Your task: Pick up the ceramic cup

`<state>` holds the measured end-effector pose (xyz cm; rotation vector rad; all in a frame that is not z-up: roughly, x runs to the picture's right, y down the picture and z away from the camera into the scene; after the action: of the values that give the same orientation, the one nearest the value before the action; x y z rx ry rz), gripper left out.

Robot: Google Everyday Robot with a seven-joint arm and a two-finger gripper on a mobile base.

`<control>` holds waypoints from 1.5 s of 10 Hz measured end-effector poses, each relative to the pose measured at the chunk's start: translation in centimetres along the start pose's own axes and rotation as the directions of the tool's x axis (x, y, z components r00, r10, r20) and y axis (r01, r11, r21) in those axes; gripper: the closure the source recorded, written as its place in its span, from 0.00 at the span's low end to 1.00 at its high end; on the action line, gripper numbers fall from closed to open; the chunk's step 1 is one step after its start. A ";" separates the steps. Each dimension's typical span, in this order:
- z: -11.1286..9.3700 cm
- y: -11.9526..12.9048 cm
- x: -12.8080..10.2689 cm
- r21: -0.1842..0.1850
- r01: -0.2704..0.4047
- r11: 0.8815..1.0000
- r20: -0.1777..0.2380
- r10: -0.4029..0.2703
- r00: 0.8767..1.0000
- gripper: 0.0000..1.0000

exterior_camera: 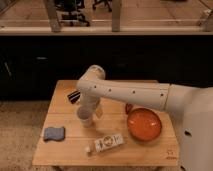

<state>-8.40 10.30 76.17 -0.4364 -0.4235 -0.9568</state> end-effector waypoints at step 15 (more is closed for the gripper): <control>3.3 0.7 1.1 -0.039 0.014 0.999 0.044 -0.012 0.999 0.69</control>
<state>-7.70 11.67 79.39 -0.4915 -0.4480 -0.9710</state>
